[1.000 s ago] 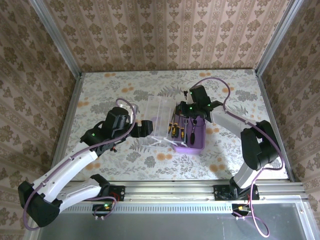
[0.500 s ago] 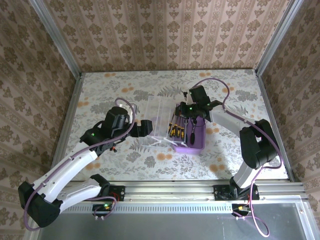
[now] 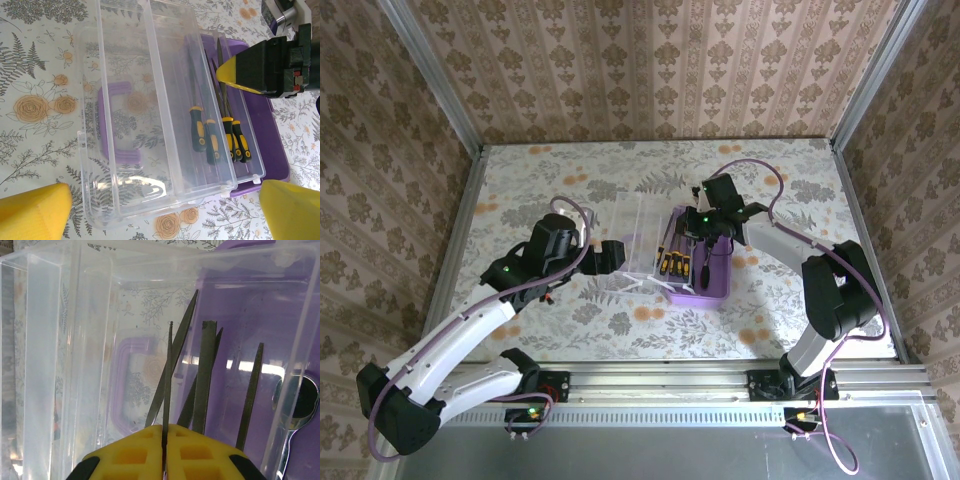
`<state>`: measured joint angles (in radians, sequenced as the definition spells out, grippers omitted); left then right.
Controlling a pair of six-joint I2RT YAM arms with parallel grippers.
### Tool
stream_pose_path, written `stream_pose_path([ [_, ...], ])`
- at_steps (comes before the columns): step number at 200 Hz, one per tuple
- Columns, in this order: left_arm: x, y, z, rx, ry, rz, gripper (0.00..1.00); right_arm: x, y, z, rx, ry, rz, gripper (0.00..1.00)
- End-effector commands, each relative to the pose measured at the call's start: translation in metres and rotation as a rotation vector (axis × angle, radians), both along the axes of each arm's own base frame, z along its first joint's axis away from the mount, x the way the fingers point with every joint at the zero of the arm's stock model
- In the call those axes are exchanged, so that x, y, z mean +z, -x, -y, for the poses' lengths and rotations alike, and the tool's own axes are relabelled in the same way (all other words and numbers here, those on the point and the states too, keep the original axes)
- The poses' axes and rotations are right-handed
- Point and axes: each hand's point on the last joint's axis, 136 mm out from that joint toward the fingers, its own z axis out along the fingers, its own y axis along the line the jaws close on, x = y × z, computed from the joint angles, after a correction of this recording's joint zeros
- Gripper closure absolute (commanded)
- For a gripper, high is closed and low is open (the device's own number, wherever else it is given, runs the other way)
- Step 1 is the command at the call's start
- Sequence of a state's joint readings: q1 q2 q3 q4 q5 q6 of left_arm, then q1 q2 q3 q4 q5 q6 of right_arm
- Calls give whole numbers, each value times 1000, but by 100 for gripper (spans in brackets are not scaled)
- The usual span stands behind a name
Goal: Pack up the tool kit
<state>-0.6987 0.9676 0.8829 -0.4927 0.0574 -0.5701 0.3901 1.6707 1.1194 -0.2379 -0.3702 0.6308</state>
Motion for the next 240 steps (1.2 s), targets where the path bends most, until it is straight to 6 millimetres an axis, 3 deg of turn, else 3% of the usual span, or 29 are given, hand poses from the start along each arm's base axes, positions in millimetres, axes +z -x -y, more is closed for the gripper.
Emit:
stream_pose_path([
  [1,0,3,-4,10,2,-16,3,-1,-5,0,7,27,-7,86],
  [51,3,1,-17,48,-9,-9,1,-1,-3,5,-7,39,-11,73],
  [86,15,-2,-33,110,-43,20,0,22,0,8,-7,32,38,62],
  [135,24,-8,-82,327,-65,69,0,58,3,22,-20,51,132,51],
  [170,15,-2,-136,570,-92,24,0,82,3,38,-45,72,227,44],
  [194,4,6,-166,703,-104,-22,0,84,-1,52,-99,73,281,41],
  [203,-2,10,-173,734,-108,-44,0,92,1,56,-119,49,315,40],
  [240,-28,17,-188,807,-100,-132,0,83,8,66,-171,26,332,39],
])
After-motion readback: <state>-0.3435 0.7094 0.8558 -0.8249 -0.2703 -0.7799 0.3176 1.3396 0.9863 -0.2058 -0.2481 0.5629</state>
